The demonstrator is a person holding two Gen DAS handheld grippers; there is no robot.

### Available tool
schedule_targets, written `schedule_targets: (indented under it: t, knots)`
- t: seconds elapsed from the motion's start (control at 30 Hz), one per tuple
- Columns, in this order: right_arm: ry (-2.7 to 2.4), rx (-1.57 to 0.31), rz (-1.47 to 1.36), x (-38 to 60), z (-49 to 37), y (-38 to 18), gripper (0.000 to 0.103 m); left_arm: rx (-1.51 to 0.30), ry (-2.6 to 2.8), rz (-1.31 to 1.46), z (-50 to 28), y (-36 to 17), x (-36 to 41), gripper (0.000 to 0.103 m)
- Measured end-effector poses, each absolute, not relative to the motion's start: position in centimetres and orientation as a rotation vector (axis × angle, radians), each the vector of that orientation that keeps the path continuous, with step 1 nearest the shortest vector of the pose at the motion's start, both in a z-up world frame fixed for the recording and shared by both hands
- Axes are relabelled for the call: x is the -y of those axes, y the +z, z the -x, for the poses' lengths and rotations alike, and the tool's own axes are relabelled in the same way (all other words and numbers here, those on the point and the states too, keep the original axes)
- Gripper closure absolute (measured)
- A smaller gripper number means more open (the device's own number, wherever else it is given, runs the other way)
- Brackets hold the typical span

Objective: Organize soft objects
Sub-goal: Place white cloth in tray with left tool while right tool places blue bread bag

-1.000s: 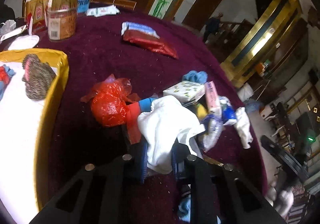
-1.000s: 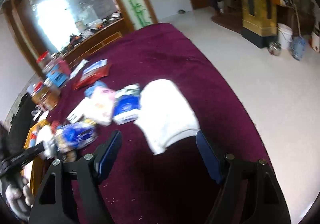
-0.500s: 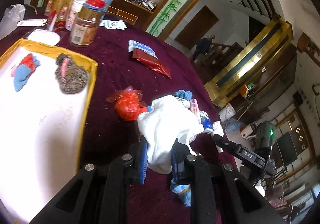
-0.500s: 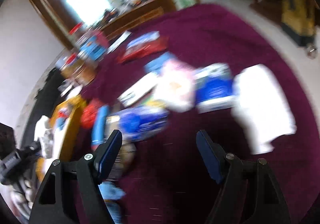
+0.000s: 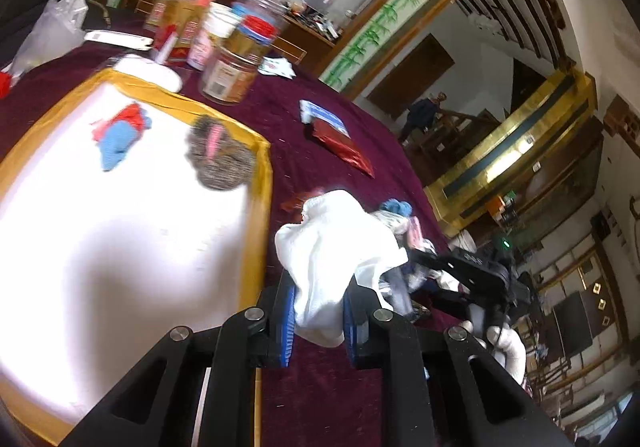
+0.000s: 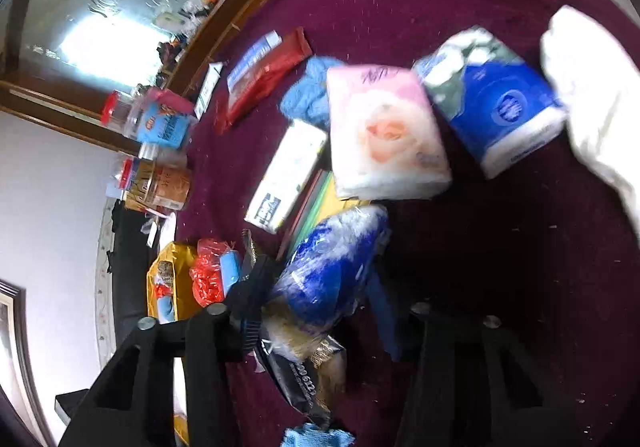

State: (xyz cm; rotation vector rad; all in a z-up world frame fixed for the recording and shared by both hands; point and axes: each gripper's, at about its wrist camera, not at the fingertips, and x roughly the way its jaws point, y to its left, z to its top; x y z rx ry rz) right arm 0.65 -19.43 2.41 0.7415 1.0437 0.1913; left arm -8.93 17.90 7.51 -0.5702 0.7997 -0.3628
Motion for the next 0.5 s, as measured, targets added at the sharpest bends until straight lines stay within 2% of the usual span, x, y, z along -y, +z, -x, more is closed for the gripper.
schedule_targets:
  t: [0.3, 0.5]
  knots:
    - [0.239, -0.891, -0.563, 18.3, 2.0, 8.5, 0.061, -0.789, -0.235, 0.609, 9.2, 6.3, -24.8, 0.084]
    - [0.4, -0.915, -0.417, 10.1, 0.9, 10.5, 0.06, -0.852, -0.101, 0.619, 7.7, 4.4, -29.3, 0.084]
